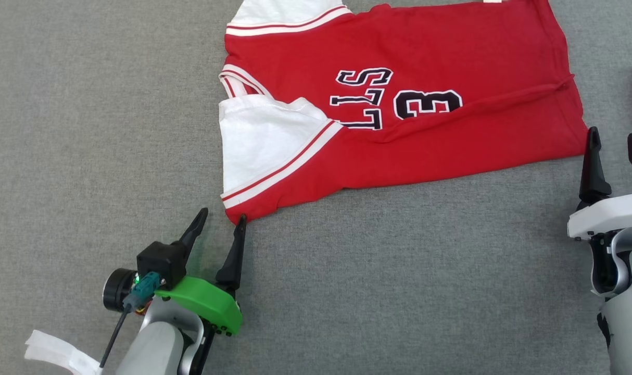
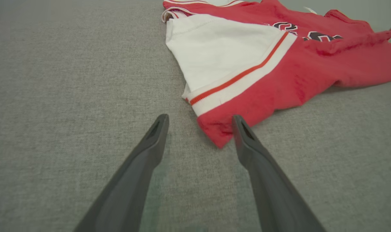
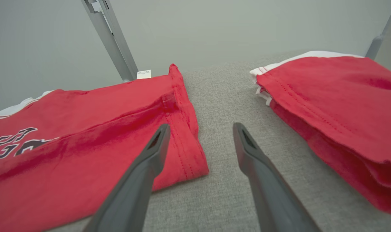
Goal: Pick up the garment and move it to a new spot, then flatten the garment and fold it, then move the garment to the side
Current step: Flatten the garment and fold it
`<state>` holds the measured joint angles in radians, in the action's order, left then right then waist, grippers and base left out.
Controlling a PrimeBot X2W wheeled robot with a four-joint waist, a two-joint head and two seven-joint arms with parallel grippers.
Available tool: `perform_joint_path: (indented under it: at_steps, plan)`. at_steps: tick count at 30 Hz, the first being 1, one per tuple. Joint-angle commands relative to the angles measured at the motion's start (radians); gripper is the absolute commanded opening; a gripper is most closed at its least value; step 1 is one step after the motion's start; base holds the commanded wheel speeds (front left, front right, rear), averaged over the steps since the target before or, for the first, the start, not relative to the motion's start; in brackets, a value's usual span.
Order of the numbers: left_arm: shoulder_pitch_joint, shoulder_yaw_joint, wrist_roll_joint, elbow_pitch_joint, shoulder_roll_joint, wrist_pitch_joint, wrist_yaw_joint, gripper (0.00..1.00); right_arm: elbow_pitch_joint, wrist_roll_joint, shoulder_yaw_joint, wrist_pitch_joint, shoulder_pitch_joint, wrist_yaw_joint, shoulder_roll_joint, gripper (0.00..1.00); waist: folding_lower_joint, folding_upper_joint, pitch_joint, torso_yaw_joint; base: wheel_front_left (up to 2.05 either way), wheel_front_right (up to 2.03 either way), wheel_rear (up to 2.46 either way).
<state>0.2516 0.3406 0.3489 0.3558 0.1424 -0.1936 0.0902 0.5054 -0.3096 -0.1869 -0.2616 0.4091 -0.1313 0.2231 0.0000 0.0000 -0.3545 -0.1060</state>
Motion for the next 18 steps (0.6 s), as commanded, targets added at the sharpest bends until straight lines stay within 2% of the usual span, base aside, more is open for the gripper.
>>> perform_joint_path:
  at_steps: [1,4,6,8,9,10,11,18]
  plan:
    - [0.015,-0.003,0.007,0.014,0.0,0.016,-0.007,1.0,0.003,0.004,0.005,-0.004,-0.009,0.001,-0.003,1.0,0.0,0.0,0.0,0.0,0.0,0.0,0.0]
    - [0.033,-0.003,0.024,0.041,-0.005,0.045,-0.003,1.0,0.012,0.0,0.014,-0.004,0.004,0.001,-0.001,1.0,0.0,0.0,-0.003,0.001,0.0,0.0,0.0]
    - [0.043,-0.002,0.035,0.053,-0.01,0.05,0.001,0.9,0.026,-0.001,0.023,-0.004,0.018,0.001,0.002,1.0,0.0,0.0,-0.006,0.001,0.0,0.0,0.0]
    - [0.054,0.008,0.029,0.064,-0.007,0.053,0.004,0.66,0.049,-0.002,0.035,-0.004,0.035,0.001,0.005,1.0,0.0,0.0,-0.008,0.001,0.0,0.0,0.0]
    - [0.061,0.012,0.031,0.071,-0.009,0.052,0.006,0.45,0.065,0.0,0.042,-0.003,0.047,0.001,0.011,1.0,0.0,0.0,-0.01,0.001,0.0,0.0,0.0]
    - [0.069,0.018,0.026,0.074,-0.007,0.047,0.009,0.36,0.077,0.003,0.048,-0.002,0.057,0.001,0.015,1.0,0.0,0.0,-0.012,0.001,0.0,0.0,0.0]
    - [0.079,0.024,0.02,0.076,-0.004,0.036,0.01,0.0,0.096,0.005,0.055,0.002,0.07,0.001,0.019,1.0,0.0,0.0,-0.014,0.0,0.0,0.0,0.0]
    - [0.129,0.063,-0.012,0.123,0.017,-0.005,0.022,0.0,0.184,0.04,0.091,0.003,0.126,0.001,0.05,1.0,0.0,0.0,-0.024,-0.017,0.0,0.0,0.0]
